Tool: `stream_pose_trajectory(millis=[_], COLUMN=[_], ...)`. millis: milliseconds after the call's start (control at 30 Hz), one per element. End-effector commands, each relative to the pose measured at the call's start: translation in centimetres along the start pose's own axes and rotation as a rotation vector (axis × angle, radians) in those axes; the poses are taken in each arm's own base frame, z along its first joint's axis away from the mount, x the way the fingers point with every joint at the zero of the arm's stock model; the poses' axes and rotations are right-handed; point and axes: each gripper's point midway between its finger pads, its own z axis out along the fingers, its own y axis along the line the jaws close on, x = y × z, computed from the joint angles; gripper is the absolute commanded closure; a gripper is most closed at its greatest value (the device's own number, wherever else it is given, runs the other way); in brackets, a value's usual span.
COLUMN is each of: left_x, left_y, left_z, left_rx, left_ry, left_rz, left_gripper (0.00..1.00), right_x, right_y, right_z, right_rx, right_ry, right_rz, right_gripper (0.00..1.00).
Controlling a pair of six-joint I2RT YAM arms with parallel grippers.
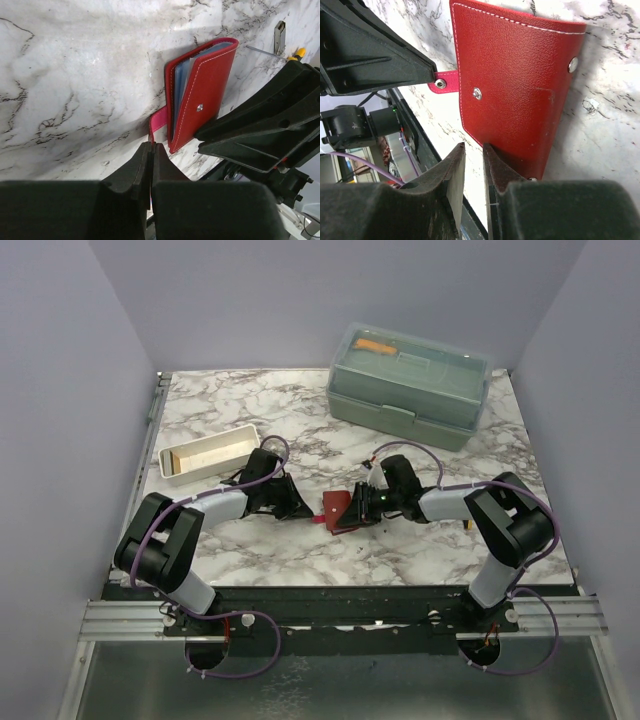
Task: Put the credit cards into the card holder
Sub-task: Close the card holder at the center of the board.
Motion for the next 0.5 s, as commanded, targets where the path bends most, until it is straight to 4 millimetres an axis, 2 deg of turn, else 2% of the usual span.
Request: stream_pose_trajectory(millis=[0,267,467], left_x=[0.3,-0.4,-1.1], left_y=[-1.3,-3.7,-5.1], left_z=[-0.4,-0.8,-0.8], left_rx=[0.064,0.139,0.166], left_ry=[0.012,0.024,0.024], left_rz=[0.015,0.029,0.038], left_gripper=[1.0,1.0,1.0], right_x=[-0.2,-1.5,-2.0], right_y=[-1.1,-1.0,-2.3], right_z=[0.4,0.2,0.5], right_rx=[0.072,0.118,0.18], right_ry=[-0.011,-0.039,-0.06], right_rz=[-0.001,-0.02,0.003], right_gripper=[0.74,0.7,0.72])
